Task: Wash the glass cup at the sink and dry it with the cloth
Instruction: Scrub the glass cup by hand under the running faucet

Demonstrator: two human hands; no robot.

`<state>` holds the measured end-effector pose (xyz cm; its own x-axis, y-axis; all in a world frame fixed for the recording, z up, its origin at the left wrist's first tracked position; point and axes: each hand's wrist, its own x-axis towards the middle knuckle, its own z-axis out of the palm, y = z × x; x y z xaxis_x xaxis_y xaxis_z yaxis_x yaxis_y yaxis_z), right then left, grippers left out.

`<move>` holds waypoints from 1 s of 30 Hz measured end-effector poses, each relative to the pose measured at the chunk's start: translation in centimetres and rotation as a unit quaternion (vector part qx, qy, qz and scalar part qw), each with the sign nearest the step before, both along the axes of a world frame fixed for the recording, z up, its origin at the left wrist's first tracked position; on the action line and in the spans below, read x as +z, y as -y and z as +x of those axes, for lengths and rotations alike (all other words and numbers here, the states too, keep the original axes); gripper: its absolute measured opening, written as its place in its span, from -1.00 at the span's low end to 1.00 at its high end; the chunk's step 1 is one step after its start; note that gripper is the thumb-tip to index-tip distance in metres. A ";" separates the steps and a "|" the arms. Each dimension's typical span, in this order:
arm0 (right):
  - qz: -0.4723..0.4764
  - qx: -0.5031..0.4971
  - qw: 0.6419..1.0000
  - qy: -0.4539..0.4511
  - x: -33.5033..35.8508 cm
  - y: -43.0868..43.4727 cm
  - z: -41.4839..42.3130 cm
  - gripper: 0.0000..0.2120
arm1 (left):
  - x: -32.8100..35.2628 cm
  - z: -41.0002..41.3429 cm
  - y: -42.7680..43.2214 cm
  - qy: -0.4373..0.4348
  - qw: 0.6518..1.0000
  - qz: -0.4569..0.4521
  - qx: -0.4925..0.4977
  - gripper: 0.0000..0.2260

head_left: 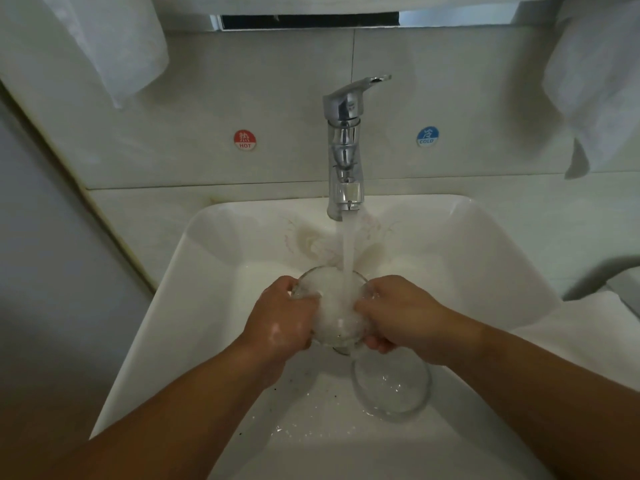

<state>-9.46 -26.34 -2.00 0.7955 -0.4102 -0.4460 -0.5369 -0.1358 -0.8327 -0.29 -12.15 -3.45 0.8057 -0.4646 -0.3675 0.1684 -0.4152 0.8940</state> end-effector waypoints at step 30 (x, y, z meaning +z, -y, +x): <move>-0.108 0.007 0.994 0.001 -0.7 0.4 0.4 -0.83 | -0.6 -1.1 0.4 0.002 0.998 -0.056 -0.033 -0.52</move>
